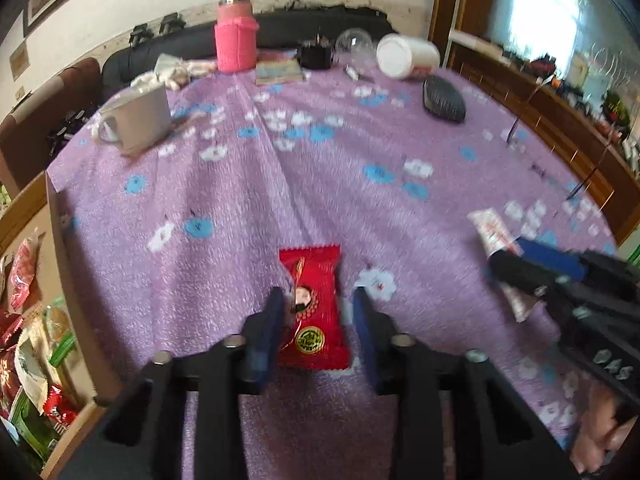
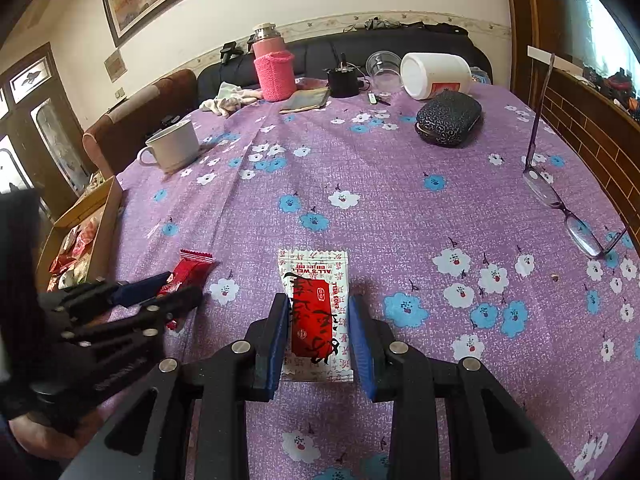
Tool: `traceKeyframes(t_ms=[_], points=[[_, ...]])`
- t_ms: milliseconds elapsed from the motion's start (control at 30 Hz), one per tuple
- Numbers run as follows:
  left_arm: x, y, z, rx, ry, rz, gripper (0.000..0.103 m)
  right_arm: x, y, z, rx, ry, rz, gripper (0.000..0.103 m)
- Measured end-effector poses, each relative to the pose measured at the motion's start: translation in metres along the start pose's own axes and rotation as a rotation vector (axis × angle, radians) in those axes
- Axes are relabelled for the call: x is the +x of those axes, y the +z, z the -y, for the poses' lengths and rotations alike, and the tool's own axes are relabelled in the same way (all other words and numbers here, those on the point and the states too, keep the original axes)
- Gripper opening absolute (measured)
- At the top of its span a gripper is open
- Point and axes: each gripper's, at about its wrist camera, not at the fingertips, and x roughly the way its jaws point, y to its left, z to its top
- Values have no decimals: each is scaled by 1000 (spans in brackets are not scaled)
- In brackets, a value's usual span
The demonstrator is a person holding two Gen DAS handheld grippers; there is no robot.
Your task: Organize snacks
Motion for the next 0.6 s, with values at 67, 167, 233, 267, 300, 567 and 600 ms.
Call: traceKeyframes(t_ms=[67, 167, 233, 267, 300, 567, 600], points=[[0, -1, 3, 18, 26, 18, 21, -1, 0, 0, 6, 14, 2, 32], [0, -2, 3, 16, 32, 29, 18, -3, 0, -2, -1, 18, 10, 32], [-1, -2, 0, 3, 36, 34, 18, -3, -1, -4, -7, 18, 11, 32], [-3, -2, -1, 0, 40, 39, 18, -3, -2, -5, -10, 17, 10, 32], [-4, -2, -2, -3, 37, 43, 18, -3, -2, -5, -11, 16, 10, 32], [-16, 0, -1, 0, 37, 96, 18, -5, -1, -1, 10, 8, 21, 32], [-17, 0, -1, -1, 39, 101, 18, -6, -2, 0, 10, 7, 21, 32]])
